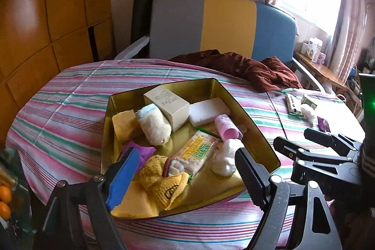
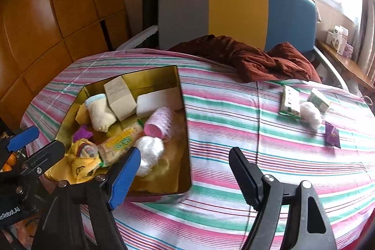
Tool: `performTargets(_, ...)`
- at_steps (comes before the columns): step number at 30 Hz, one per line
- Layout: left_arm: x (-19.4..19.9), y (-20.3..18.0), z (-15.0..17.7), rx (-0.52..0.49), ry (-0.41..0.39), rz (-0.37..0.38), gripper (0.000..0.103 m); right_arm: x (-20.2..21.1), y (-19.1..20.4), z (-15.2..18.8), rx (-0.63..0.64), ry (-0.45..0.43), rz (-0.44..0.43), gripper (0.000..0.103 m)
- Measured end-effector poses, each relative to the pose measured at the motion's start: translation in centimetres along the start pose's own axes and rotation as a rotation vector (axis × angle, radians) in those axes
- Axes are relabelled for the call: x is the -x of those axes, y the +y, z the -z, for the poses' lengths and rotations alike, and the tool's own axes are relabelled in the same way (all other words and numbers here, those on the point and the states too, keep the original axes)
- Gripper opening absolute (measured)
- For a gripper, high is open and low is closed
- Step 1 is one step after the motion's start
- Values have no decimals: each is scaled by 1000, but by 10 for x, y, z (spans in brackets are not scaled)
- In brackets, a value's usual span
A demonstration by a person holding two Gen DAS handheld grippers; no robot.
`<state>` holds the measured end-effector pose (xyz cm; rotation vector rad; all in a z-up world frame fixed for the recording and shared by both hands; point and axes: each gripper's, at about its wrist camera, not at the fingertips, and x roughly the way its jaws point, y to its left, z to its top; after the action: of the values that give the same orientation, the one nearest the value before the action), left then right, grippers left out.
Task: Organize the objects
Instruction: 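Withdraw both tools from the tray toward the remaining items on the sheet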
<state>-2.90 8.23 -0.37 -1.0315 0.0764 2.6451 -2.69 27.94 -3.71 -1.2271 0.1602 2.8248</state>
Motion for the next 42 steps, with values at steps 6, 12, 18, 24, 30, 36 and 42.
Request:
performTargets(6, -3, -17, -3, -48, 5, 28, 85, -1, -26, -1, -30, 21, 33, 79)
performTargets(12, -9, -39, -9, -97, 9, 80, 88, -9, -69, 3, -127, 83, 71, 79)
performTargets(18, -17, -61, -13, -146, 26, 123, 88, -13, -125, 9, -249, 156, 117, 79)
performTargets(24, -25, -81, -19, -183, 41, 153, 89, -9, -191, 9, -392, 199, 189, 79)
performTargets(30, -34, -100, -24, -215, 60, 180, 89, -2, -247, 2, -484, 181, 263, 79)
performTargets(36, -42, -119, -39, -236, 69, 207, 89, -8, -293, -2, -527, 177, 306, 79)
performTargets(42, -55, -144, -62, -253, 83, 236, 89, -16, -329, -8, -596, 160, 326, 77)
